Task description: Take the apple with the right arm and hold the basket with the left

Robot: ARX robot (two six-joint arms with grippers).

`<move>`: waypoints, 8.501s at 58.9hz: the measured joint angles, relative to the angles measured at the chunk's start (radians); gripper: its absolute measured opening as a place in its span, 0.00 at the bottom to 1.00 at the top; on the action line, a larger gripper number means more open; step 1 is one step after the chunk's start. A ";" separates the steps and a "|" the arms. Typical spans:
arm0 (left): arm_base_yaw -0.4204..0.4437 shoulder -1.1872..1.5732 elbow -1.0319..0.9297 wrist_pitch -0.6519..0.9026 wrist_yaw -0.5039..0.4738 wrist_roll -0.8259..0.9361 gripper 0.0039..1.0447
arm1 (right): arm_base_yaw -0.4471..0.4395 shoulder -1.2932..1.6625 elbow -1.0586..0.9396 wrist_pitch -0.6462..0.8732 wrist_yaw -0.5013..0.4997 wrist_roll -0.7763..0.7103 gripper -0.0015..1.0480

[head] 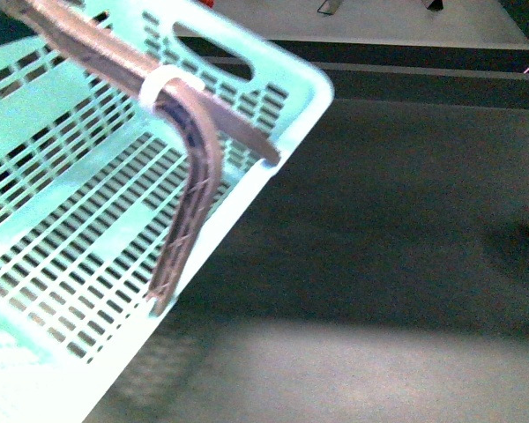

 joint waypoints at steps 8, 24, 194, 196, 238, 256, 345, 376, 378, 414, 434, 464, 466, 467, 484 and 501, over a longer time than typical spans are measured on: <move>-0.102 0.013 0.068 -0.023 -0.011 0.011 0.07 | 0.000 0.000 0.000 0.000 0.000 0.000 0.91; -0.283 0.075 0.118 -0.031 -0.049 0.016 0.07 | 0.000 0.000 0.000 0.000 0.000 0.000 0.91; -0.354 0.100 0.140 -0.017 -0.053 0.029 0.07 | -0.465 2.247 0.686 0.659 0.024 -0.002 0.70; -0.354 0.100 0.140 -0.017 -0.052 0.029 0.07 | -0.465 2.197 0.660 0.658 0.006 -0.010 0.70; -0.354 0.100 0.140 -0.017 -0.052 0.029 0.07 | 0.146 1.141 0.574 0.222 0.010 0.264 0.70; -0.354 0.100 0.140 -0.017 -0.053 0.029 0.07 | 0.326 1.213 0.582 0.246 0.076 0.313 0.81; -0.353 0.105 0.140 -0.018 -0.055 0.031 0.07 | 0.005 0.327 0.016 0.292 0.002 0.003 0.02; -0.354 0.105 0.140 -0.018 -0.055 0.031 0.07 | 0.005 0.183 0.002 0.188 0.002 0.003 0.02; -0.354 0.105 0.140 -0.018 -0.055 0.031 0.07 | 0.005 0.174 0.002 0.179 0.002 0.003 0.02; -0.353 0.105 0.140 -0.018 -0.056 0.032 0.07 | 0.005 0.001 0.002 0.000 0.002 0.001 0.26; -0.346 0.106 0.156 -0.023 -0.499 -0.129 0.07 | 0.005 0.000 0.002 -0.001 0.000 0.001 0.81; 0.022 0.196 0.008 0.119 -0.423 -0.411 0.07 | 0.005 0.000 0.002 -0.002 0.000 0.001 0.91; 0.037 0.208 -0.011 0.141 -0.400 -0.434 0.07 | 0.005 0.000 0.002 -0.002 0.001 0.001 0.91; 0.042 0.211 -0.014 0.145 -0.400 -0.435 0.07 | 0.005 0.000 0.002 -0.002 0.001 0.001 0.91; 0.105 0.252 -0.024 0.124 -0.338 -0.405 0.07 | 0.005 0.000 0.002 -0.002 0.001 0.001 0.91; 0.105 0.230 -0.104 0.155 -0.270 -0.365 0.07 | 0.005 0.000 0.002 -0.002 0.001 0.001 0.91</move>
